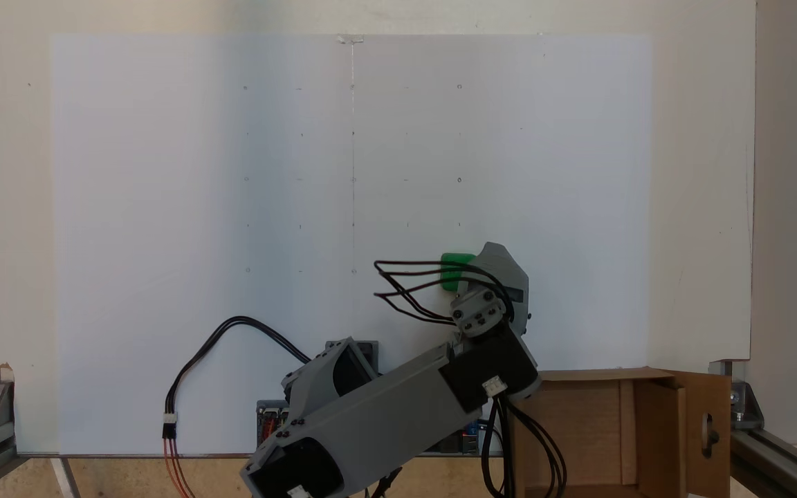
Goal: Grasp a green dice and put it in the bin.
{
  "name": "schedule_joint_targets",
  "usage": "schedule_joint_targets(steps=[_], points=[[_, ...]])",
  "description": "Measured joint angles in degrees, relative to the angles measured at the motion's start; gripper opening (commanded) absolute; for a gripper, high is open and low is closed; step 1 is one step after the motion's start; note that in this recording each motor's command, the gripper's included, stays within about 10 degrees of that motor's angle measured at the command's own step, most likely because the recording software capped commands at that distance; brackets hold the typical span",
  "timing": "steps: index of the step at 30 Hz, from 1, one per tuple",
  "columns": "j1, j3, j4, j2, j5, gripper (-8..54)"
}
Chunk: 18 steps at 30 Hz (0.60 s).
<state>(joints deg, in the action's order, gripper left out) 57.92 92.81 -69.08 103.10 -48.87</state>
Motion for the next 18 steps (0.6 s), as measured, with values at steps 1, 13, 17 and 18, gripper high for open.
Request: schedule_joint_targets(steps=[1,13,17,18], points=[[0.4,0.1,0.0,0.0,-0.6,47.6],[-1.2,9.3,0.3,1.7,-2.7,47.7],[-2.3,13.4,1.9,4.0,-2.7,47.6],[-2.5,14.7,2.7,4.5,-2.7,47.6]])
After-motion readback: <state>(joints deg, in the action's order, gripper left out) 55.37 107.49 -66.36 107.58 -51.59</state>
